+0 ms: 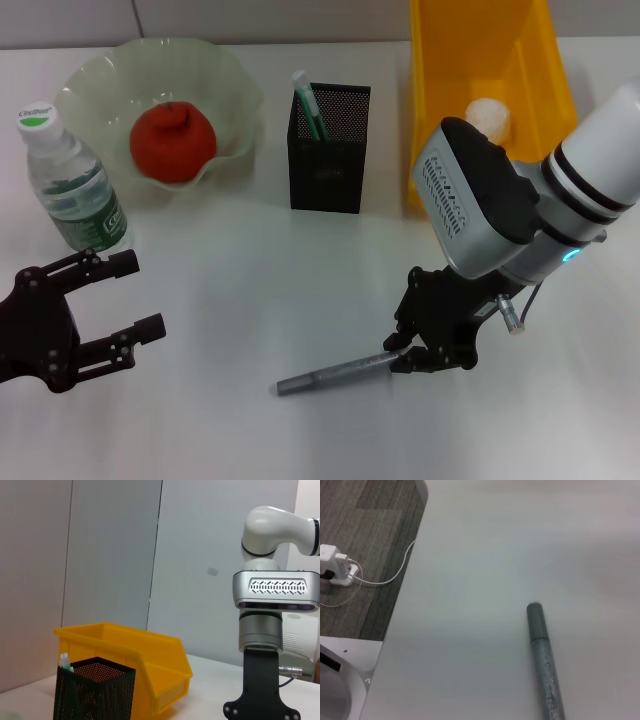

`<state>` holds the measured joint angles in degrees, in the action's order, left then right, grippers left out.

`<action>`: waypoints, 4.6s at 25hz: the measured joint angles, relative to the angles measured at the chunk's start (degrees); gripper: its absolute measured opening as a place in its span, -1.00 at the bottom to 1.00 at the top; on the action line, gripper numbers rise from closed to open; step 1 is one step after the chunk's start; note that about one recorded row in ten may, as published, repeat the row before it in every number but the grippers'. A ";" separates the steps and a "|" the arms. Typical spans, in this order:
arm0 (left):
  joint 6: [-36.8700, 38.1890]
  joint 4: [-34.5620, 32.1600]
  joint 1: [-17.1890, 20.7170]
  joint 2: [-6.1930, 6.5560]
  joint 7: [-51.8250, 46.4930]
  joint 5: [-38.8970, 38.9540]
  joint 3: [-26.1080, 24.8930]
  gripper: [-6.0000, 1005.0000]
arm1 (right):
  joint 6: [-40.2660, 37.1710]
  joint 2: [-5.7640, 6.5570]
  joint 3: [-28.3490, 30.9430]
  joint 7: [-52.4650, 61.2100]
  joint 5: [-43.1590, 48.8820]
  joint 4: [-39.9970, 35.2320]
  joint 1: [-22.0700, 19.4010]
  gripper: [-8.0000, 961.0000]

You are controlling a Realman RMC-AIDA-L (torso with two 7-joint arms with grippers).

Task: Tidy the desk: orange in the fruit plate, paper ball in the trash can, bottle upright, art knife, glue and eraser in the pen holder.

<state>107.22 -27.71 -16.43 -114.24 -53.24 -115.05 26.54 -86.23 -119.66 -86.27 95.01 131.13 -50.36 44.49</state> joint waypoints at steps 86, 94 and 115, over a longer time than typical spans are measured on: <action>2.37 0.11 -3.15 -0.74 -0.90 0.19 0.03 0.53 | -23.76 5.11 39.35 11.85 10.55 -11.70 11.45 -0.69; 1.26 0.12 -3.04 -1.36 -0.47 2.02 -1.24 0.53 | -26.09 4.81 37.91 12.64 25.66 -14.14 21.74 -0.67; 1.48 0.11 -1.66 -1.63 0.43 3.17 -3.17 0.53 | -16.60 1.11 28.20 14.67 34.68 -10.65 27.46 -0.59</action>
<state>108.70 -27.60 -18.09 -115.87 -52.80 -111.88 23.38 -102.83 -118.55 -58.07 109.68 165.80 -61.01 71.96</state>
